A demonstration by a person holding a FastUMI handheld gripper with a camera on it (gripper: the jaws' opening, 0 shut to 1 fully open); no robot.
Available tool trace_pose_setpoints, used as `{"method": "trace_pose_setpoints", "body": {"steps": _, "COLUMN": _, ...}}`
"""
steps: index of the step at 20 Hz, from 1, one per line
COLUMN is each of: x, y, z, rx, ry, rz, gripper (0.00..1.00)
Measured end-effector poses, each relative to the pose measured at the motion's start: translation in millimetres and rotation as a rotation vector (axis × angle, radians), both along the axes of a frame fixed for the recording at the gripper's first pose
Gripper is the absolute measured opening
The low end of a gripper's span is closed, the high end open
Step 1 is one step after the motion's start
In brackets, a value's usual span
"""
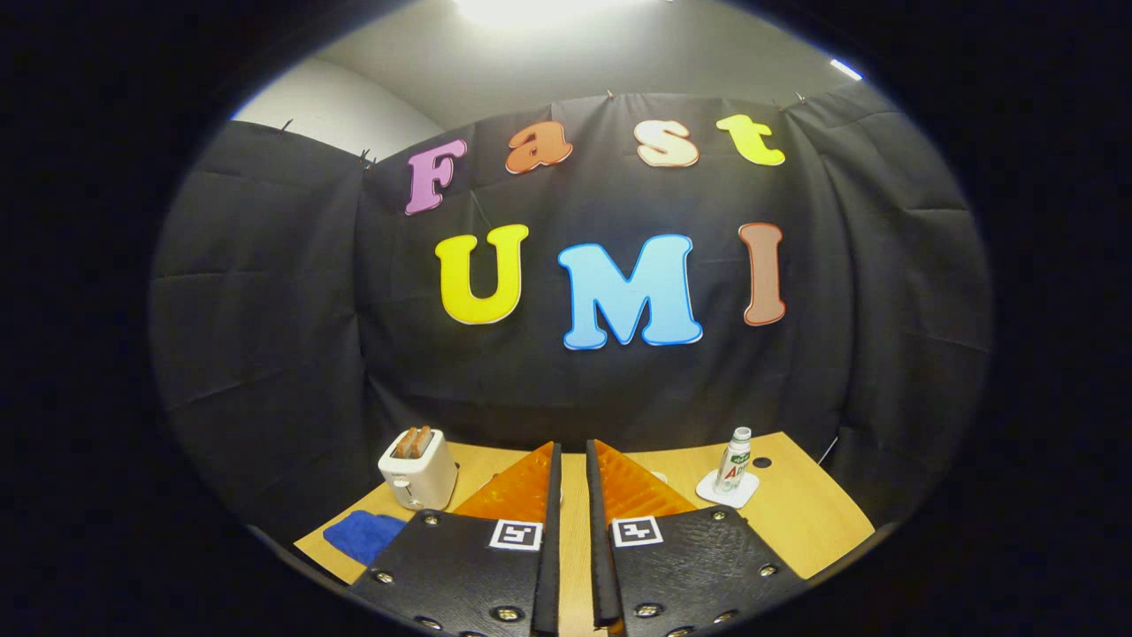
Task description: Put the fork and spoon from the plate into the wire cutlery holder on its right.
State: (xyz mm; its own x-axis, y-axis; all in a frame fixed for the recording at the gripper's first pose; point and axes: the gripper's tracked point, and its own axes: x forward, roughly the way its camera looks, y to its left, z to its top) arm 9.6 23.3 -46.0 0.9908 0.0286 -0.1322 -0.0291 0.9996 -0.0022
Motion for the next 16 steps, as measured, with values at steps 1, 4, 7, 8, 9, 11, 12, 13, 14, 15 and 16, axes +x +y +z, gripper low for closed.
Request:
{"method": "trace_pose_setpoints", "body": {"steps": 1, "x": 1, "y": 2, "z": -8, "rx": 0.000, "ry": 0.025, "rz": 0.007, "gripper": 0.15}}
{"method": "trace_pose_setpoints", "body": {"steps": 4, "x": 4, "y": 13, "z": -47, "rx": 0.003, "ry": 0.133, "rz": 0.033, "gripper": 0.15}}
{"method": "trace_pose_setpoints", "body": {"steps": 7, "x": 2, "y": 28, "z": -102, "rx": 0.040, "ry": 0.290, "rz": 0.065, "gripper": 0.15}}
{"method": "trace_pose_setpoints", "body": {"steps": 8, "x": 0, "y": 33, "z": -118, "rx": 0.053, "ry": 0.340, "rz": 0.075, "gripper": 0.15}}
{"method": "trace_pose_setpoints", "body": {"steps": 9, "x": -3, "y": 37, "z": -136, "rx": 0.061, "ry": 0.389, "rz": 0.079, "gripper": 0.16}}
{"method": "trace_pose_setpoints", "body": {"steps": 11, "x": -11, "y": 46, "z": -167, "rx": 0.084, "ry": 0.483, "rz": 0.092, "gripper": 0.18}}
{"method": "trace_pose_setpoints", "body": {"steps": 12, "x": -15, "y": 49, "z": -183, "rx": 0.101, "ry": 0.529, "rz": 0.096, "gripper": 0.18}}
{"method": "trace_pose_setpoints", "body": {"steps": 13, "x": -18, "y": 53, "z": -197, "rx": 0.117, "ry": 0.567, "rz": 0.096, "gripper": 0.19}}
{"method": "trace_pose_setpoints", "body": {"steps": 14, "x": -21, "y": 55, "z": -211, "rx": 0.130, "ry": 0.605, "rz": 0.095, "gripper": 0.19}}
{"method": "trace_pose_setpoints", "body": {"steps": 15, "x": -24, "y": 59, "z": -223, "rx": 0.143, "ry": 0.642, "rz": 0.093, "gripper": 0.19}}
{"method": "trace_pose_setpoints", "body": {"steps": 16, "x": -29, "y": 61, "z": -237, "rx": 0.152, "ry": 0.684, "rz": 0.091, "gripper": 0.19}}
